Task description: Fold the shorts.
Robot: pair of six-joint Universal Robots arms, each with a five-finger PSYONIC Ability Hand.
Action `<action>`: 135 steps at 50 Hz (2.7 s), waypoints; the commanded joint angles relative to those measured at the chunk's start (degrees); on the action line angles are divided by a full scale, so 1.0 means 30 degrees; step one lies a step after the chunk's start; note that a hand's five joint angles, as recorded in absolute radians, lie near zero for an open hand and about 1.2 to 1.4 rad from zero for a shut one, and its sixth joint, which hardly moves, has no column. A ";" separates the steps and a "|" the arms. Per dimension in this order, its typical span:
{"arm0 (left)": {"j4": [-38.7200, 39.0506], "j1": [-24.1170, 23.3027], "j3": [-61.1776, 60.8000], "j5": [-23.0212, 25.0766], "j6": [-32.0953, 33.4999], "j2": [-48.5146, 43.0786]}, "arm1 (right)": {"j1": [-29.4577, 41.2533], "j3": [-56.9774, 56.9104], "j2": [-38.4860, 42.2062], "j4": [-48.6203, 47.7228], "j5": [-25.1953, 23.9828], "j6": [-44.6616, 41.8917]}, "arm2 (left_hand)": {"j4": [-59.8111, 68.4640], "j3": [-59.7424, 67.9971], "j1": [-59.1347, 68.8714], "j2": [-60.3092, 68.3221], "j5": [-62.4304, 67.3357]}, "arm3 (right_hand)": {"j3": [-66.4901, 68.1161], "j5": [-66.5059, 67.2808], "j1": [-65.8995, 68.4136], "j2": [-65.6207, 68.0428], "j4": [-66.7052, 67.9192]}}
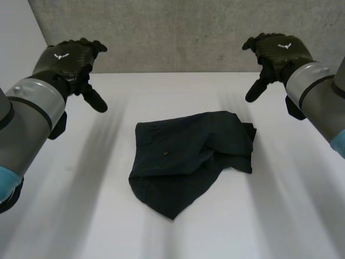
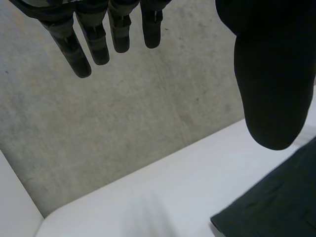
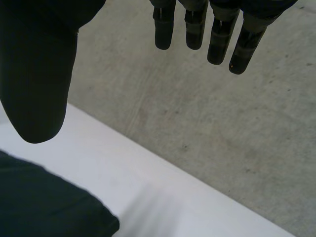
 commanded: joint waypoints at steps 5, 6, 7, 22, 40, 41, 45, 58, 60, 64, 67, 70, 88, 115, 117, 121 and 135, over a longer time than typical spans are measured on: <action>0.2348 -0.2211 -0.5458 0.0075 0.0005 -0.0339 | -0.0311 0.5708 -0.0069 -0.1211 -0.3045 -0.3743 | 0.0122 0.0030 0.0326 0.0195 -0.0125 | -0.0662 -0.1285 -0.0480 -0.0872 -0.1084; 0.2852 -0.2301 -0.5904 0.0074 0.0034 -0.0573 | -0.0429 0.6211 -0.0099 -0.1477 -0.3283 -0.3834 | 0.0123 0.0031 0.0327 0.0196 -0.0124 | -0.0662 -0.1285 -0.0480 -0.0872 -0.1084; 0.3350 -0.2389 -0.6314 0.0074 0.0035 -0.0837 | -0.0633 0.6709 -0.0157 -0.1769 -0.3430 -0.3922 | 0.0234 0.0142 0.0438 0.0307 -0.0012 | -0.0662 -0.1285 -0.0480 -0.0872 -0.1084; 0.5639 -0.3416 -0.6525 -0.0189 0.0035 -0.5759 | -0.2744 1.1460 -0.0948 -0.5903 -0.3842 -0.4069 | 0.8848 0.8757 0.9053 0.8922 0.8602 | -0.0662 -0.1285 -0.0480 -0.0872 -0.1084; 0.9446 0.2910 -0.3624 -0.1889 0.5247 -0.3098 | -0.2715 1.1958 -0.1300 -0.6343 -0.3812 -0.4069 | 2.2768 2.2676 2.2972 2.2841 2.2522 | -0.0662 -0.1285 -0.0480 -0.0872 -0.1084; 1.0000 0.3232 -0.3275 -0.1860 0.5539 -0.2370 | -0.2715 1.1958 -0.1300 -0.6372 -0.3812 -0.4069 | 2.2768 2.2676 2.2972 2.2841 2.2522 | -0.0662 -0.1285 -0.0480 -0.0872 -0.1084; 1.1406 0.2857 -0.2570 -0.1714 0.5485 -0.1165 | -0.2686 1.2017 -0.1271 -0.6430 -0.3812 -0.4069 | 2.2768 2.2676 2.2972 2.2841 2.2522 | -0.0662 -0.1285 -0.0480 -0.0872 -0.1084; 1.1822 -0.3264 -0.1836 0.2974 0.4136 -0.4350 | -0.2685 1.2193 -0.1300 -0.6577 -0.3725 -0.4040 | 2.2768 2.2676 2.2972 2.2841 2.2522 | -0.0662 -0.1285 -0.0480 -0.0872 -0.1084; 1.1355 -0.4642 -0.1865 0.2975 0.4077 -0.5523 | -0.2744 1.2222 -0.1300 -0.6636 -0.3695 -0.4040 | 2.2768 2.2676 2.2972 2.2841 2.2522 | -0.0662 -0.1285 -0.0480 -0.0872 -0.1084; 1.0505 -0.6460 -0.2070 0.3062 0.4019 -0.7019 | -0.2744 1.2222 -0.1300 -0.6665 -0.3666 -0.4040 | 2.2768 2.2676 2.2972 2.2841 2.2522 | -0.0662 -0.1285 -0.0480 -0.0872 -0.1084; 0.9743 -0.7981 -0.2129 0.3121 0.4077 -0.7811 | -0.2744 1.2193 -0.1300 -0.6753 -0.3637 -0.4011 | 2.2768 2.2676 2.2972 2.2841 2.2522 | -0.0662 -0.1285 -0.0480 -0.0872 -0.1084; 0.9274 -0.9590 -0.2158 0.3297 0.4252 -0.7900 | -0.2744 1.2193 -0.1300 -0.6811 -0.3607 -0.4011 | 1.3317 1.3226 1.3522 1.3390 1.3071 | -0.0662 -0.1285 -0.0480 -0.0872 -0.1084; 0.8277 -0.5174 -0.3563 -0.2299 0.6599 -0.2746 | -0.2627 1.1608 -0.1972 -0.6344 -0.3988 -0.4099 | 0.0179 0.0087 0.0383 0.0252 -0.0067 | -0.0662 -0.1285 -0.0480 -0.0872 -0.1084; 0.2152 -0.0515 -1.0330 0.0074 0.2730 -0.0076 | 0.0625 1.0551 -0.0278 -0.0275 -0.5337 -0.9226 | 0.1973 0.1882 0.2178 0.2046 0.1727 | 0.2334 0.1710 0.2515 0.2123 0.1911; 0.2387 -0.0545 -1.0419 0.0045 0.2759 -0.0369 | 0.0625 1.0698 0.0162 -0.0715 -0.5190 -0.9255 | 0.1973 0.1882 0.2178 0.2046 0.1727 | 0.2450 0.1826 0.2631 0.2239 0.2027; 0.2943 -0.0749 -1.0274 -0.0014 0.2818 -0.1073 | 0.0625 1.0904 0.0867 -0.1683 -0.4342 -0.9401 | 0.4819 0.4728 0.5024 0.4893 0.4573 | 0.4126 0.3503 0.4308 0.3916 0.3703; 0.3326 -0.1333 -0.9687 0.0104 0.3022 -0.0841 | 0.0303 1.1576 0.0489 -0.2125 -0.2875 -1.0832 | 2.0307 2.0216 2.0512 2.0380 2.0061 | 2.2672 2.2049 2.2853 2.2461 2.2249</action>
